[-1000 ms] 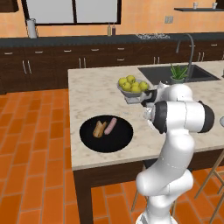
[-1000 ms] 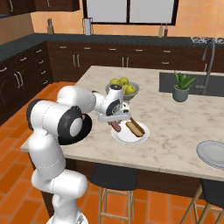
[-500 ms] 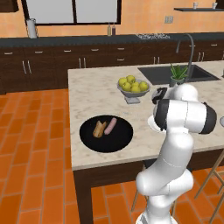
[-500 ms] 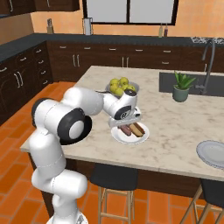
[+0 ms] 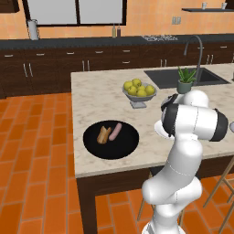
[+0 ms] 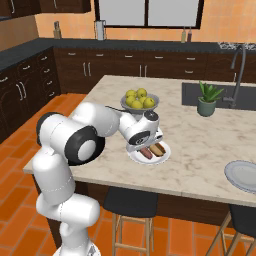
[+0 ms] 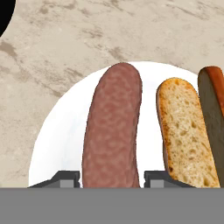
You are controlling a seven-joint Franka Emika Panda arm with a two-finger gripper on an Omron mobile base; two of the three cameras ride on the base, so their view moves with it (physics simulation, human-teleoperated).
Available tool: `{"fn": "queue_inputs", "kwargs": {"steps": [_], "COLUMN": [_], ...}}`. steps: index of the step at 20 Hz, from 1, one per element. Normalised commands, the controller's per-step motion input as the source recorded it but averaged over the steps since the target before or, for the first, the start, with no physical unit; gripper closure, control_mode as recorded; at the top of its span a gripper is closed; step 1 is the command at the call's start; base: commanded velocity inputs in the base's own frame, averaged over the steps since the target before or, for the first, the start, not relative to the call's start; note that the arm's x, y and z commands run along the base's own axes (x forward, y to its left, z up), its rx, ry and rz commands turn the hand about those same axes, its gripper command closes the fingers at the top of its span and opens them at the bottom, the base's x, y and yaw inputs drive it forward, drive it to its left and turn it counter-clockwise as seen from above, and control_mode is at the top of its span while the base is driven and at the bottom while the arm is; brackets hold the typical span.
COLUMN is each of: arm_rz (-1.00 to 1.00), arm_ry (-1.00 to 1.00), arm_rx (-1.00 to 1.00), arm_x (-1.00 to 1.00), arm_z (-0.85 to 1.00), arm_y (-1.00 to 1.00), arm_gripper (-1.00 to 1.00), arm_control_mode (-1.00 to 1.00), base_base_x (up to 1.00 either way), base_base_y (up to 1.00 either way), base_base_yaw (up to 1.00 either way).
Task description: Place one bun and one sausage from the bowl on each plate.
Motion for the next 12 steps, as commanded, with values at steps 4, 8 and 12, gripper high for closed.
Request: {"fn": "queue_inputs", "kwargs": {"steps": [4, 8, 12], "arm_rz": [0.0, 0.0, 0.0], "arm_ry": [0.0, 0.0, 0.0], "arm_rx": [0.0, 0.0, 0.0], "arm_x": [0.02, 0.0, 0.0], "arm_z": [0.0, 0.0, 0.07], "arm_y": [0.0, 0.0, 0.0], "arm_gripper": [-1.0, -1.0, -1.0], "arm_control_mode": [-1.0, -1.0, -1.0], "base_base_x": [0.0, 0.0, 0.0], "base_base_y": [0.0, 0.0, 0.0], "base_base_yaw": [0.0, 0.0, 0.0]}}
